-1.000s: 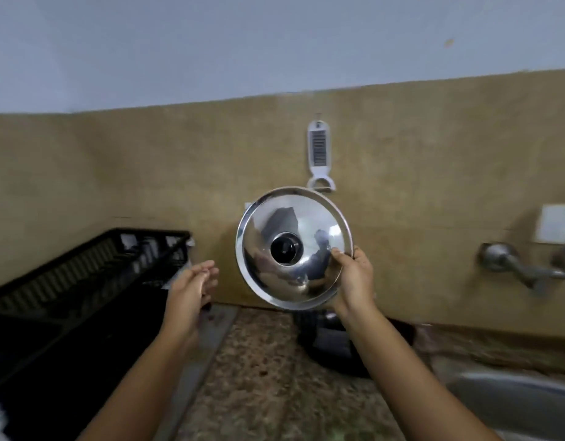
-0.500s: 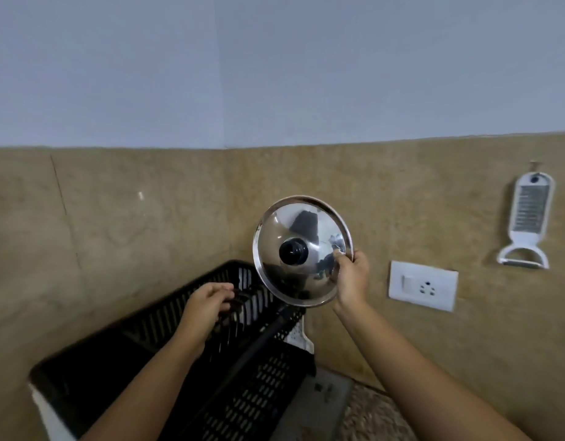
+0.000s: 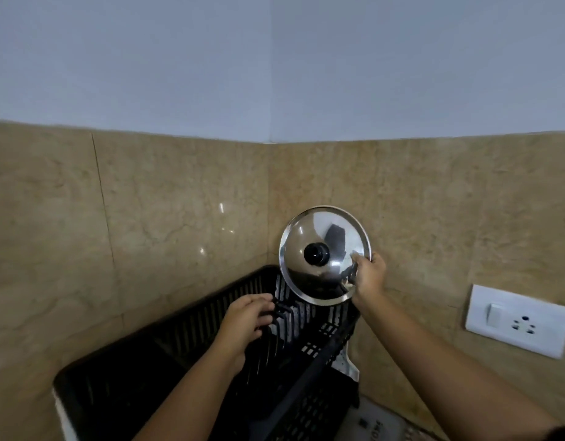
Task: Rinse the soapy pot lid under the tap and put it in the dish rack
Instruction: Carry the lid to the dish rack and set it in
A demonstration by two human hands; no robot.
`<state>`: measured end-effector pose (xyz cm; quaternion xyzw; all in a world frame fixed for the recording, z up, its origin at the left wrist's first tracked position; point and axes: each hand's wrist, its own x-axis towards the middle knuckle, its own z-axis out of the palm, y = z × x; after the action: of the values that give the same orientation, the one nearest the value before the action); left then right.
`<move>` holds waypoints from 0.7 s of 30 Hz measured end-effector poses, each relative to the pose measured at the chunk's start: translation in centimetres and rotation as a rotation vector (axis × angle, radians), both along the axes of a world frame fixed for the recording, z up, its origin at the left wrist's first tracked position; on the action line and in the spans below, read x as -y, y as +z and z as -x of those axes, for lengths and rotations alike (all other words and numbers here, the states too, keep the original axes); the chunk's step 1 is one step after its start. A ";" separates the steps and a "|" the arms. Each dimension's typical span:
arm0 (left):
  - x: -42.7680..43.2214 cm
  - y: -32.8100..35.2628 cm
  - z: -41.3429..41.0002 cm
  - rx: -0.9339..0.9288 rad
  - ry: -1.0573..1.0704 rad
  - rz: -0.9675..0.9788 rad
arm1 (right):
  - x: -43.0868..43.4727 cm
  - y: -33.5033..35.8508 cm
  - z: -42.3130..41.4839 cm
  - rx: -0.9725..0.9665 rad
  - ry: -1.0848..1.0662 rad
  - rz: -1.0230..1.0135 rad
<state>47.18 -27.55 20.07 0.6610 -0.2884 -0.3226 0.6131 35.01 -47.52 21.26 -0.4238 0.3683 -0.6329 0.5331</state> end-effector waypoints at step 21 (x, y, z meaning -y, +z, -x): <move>0.2 -0.4 -0.6 -0.060 0.000 0.044 | 2.5 -3.8 -2.2 -0.238 0.275 -0.157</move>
<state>47.83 -27.80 19.64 0.6376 -0.2769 -0.3357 0.6357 37.17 -50.03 17.50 -0.4992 0.4154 -0.4688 0.5987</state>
